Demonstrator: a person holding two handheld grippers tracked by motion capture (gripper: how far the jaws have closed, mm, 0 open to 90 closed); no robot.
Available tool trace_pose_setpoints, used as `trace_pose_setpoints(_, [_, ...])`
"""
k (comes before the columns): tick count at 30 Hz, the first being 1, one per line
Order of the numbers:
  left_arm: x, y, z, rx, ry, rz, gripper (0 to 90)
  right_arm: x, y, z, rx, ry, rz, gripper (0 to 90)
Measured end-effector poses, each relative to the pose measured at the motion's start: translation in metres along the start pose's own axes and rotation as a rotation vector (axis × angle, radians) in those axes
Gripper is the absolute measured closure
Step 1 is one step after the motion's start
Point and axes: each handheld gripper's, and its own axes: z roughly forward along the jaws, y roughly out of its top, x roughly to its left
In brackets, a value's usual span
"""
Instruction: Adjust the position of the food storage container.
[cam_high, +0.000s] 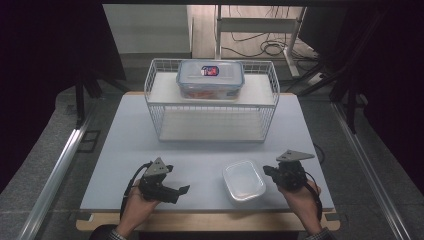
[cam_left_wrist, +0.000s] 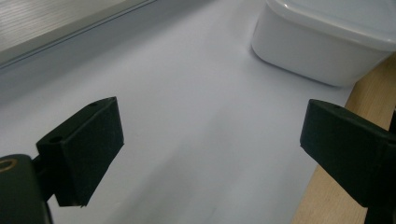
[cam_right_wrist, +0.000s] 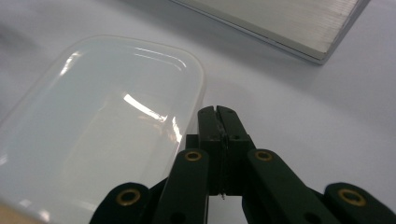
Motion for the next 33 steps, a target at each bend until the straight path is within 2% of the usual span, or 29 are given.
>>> trace_pose_setpoints(5, [0.001,0.0,-0.001,-0.006,-0.001,-0.008,5.9,0.012,-0.013,-0.016,-0.006,0.045,0.002,89.3])
trace_pose_setpoints(11, [0.0,0.0,0.0,0.0,0.0,-0.005,5.9,0.035,-0.025,-0.032,-0.021,0.076,-0.036,89.3])
trace_pose_setpoints(14, [0.001,0.0,0.0,-0.007,-0.003,-0.017,5.9,0.045,-0.031,-0.033,-0.005,0.104,-0.042,89.3])
trace_pose_setpoints(17, [0.003,0.0,-0.001,-0.015,-0.005,-0.029,5.9,0.053,-0.037,-0.03,0.041,0.117,-0.062,89.4])
trace_pose_setpoints(19, [0.003,0.0,-0.001,-0.018,-0.005,-0.03,5.9,0.053,-0.041,-0.024,0.067,0.12,-0.064,89.6])
trace_pose_setpoints(21, [0.003,0.0,-0.001,-0.017,-0.004,-0.031,5.9,0.049,-0.042,-0.024,0.064,0.139,-0.045,89.6])
trace_pose_setpoints(23, [0.003,0.0,0.0,-0.014,-0.004,-0.03,5.9,0.047,-0.042,-0.025,0.066,0.135,-0.048,89.5])
trace_pose_setpoints(25, [0.003,0.001,0.0,-0.012,-0.004,-0.027,5.9,0.045,-0.043,-0.024,0.096,0.152,-0.062,89.6])
trace_pose_setpoints(26, [0.002,0.001,0.0,-0.012,-0.004,-0.026,5.9,0.045,-0.044,-0.024,0.106,0.15,-0.075,89.6])
trace_pose_setpoints(33, [0.003,0.002,0.003,0.001,0.0,-0.02,5.9,0.039,-0.047,-0.015,0.131,0.125,-0.045,89.5])
